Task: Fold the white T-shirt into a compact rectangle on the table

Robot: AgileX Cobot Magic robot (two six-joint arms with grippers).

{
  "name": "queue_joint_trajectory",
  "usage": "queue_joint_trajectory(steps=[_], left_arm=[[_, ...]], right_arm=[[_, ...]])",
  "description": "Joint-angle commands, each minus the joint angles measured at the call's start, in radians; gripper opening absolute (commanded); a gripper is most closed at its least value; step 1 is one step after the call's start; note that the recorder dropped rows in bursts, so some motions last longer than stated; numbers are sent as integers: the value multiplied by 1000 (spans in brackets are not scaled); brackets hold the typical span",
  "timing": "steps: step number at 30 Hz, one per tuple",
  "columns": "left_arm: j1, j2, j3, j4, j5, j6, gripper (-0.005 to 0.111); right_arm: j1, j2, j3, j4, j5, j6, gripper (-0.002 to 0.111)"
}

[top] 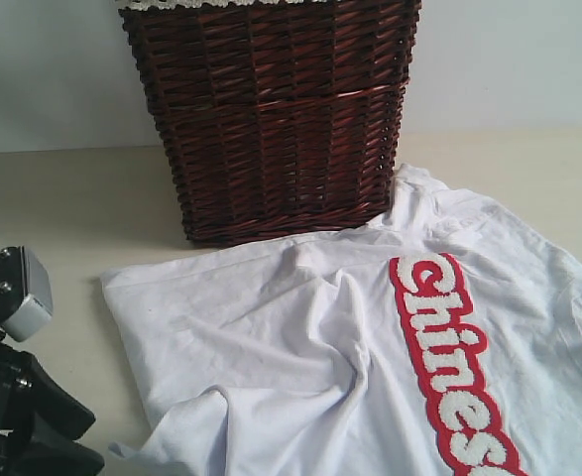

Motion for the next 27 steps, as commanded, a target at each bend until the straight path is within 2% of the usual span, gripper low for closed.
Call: queue_joint_trajectory(steps=[1,6,12,24,27], left_arm=[[-5,23,17,-57,-21,113,56],[-5,74,17,-69,-42,181,51],[-5,128,17,-103,-33,263,51],[-60,224,17,-246,-39,471,50],[-60,228,17,-238,-39,471,39]], right_arm=[[0,-6,5,-3,-9,-4,0],[0,-6,5,-3,-9,-4,0],[0,-6,5,-3,-9,-4,0],[0,-6,5,-3,-9,-4,0],[0,-6,5,-3,-9,-4,0]])
